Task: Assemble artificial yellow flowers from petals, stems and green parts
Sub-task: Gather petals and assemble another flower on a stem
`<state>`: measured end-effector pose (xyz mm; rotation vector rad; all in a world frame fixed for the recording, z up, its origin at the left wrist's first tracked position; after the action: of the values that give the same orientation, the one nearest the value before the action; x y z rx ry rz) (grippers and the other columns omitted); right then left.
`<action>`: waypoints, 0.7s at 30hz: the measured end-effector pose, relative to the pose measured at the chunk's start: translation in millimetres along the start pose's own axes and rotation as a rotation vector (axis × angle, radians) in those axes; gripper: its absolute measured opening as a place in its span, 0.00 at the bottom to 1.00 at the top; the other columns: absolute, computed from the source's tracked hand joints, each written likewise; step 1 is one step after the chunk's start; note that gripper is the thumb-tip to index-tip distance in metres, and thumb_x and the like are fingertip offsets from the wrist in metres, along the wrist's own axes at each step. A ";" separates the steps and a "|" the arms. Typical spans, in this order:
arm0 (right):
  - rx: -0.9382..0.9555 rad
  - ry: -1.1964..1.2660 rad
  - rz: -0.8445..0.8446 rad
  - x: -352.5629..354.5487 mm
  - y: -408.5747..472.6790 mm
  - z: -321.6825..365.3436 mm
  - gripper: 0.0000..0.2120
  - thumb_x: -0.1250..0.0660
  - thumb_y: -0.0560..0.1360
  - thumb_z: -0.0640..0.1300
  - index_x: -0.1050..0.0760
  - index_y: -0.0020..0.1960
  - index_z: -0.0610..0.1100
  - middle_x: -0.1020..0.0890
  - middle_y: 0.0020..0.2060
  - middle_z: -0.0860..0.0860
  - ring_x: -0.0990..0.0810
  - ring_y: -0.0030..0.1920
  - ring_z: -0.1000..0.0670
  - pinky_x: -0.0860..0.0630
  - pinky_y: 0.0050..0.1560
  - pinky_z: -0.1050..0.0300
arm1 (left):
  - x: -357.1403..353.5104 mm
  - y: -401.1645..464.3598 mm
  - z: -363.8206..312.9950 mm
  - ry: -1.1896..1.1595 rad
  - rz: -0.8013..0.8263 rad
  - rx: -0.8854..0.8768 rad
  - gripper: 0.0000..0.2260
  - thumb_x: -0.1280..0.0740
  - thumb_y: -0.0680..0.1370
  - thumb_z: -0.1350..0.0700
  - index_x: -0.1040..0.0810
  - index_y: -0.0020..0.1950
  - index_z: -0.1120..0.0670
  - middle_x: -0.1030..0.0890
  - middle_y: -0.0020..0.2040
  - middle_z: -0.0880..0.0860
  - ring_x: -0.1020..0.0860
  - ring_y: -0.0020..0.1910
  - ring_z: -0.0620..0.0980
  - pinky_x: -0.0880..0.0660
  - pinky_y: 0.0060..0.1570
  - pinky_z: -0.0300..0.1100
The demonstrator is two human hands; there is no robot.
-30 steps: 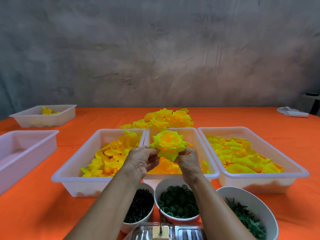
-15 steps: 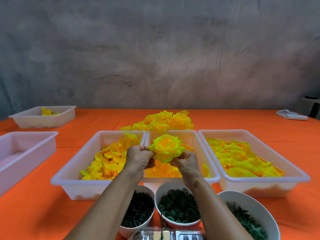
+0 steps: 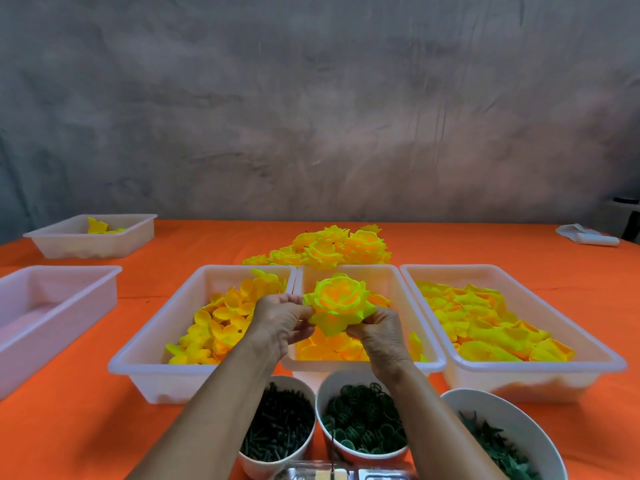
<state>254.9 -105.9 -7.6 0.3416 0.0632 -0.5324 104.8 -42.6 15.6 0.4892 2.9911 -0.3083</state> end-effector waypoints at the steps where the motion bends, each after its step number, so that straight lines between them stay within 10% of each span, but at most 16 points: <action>1: -0.002 -0.009 -0.003 0.2 0.1 0.0 0.13 0.29 0.65 0.24 0.19 0.35 0.41 0.19 0.26 0.54 0.25 0.27 0.58 0.26 0.31 0.64 | 0.8 1.3 -0.8 0.030 -0.012 -0.019 0.08 0.32 0.73 0.71 0.27 0.41 0.59 0.24 0.32 0.57 0.27 0.23 0.48 0.26 0.22 0.37; 10: -0.015 0.005 -0.001 0.1 0.3 1.3 0.14 0.30 0.66 0.23 0.19 0.35 0.41 0.19 0.25 0.50 0.25 0.27 0.56 0.27 0.30 0.64 | 4.8 6.1 -10.6 0.257 -0.057 -0.249 0.09 0.31 0.73 0.69 0.24 0.35 0.58 0.23 0.32 0.55 0.28 0.30 0.50 0.30 0.30 0.38; 21: -0.015 0.029 -0.050 2.2 -2.6 3.0 0.18 0.31 0.64 0.23 0.19 0.33 0.46 0.18 0.26 0.51 0.24 0.27 0.57 0.27 0.30 0.65 | 2.5 3.9 4.8 -0.066 0.020 -0.048 0.05 0.28 0.74 0.60 0.23 0.43 0.59 0.20 0.30 0.52 0.25 0.24 0.45 0.26 0.23 0.36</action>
<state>255.4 -110.0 -5.8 0.3341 0.1035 -0.5765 103.9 -39.3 9.9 0.4935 2.9200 -0.2454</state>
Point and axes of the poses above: each hand's wrist, its own y-axis towards the middle knuckle, its own x-axis out of the back of the hand, z = x × y, the point moved 7 cm from there along y, towards the middle knuckle
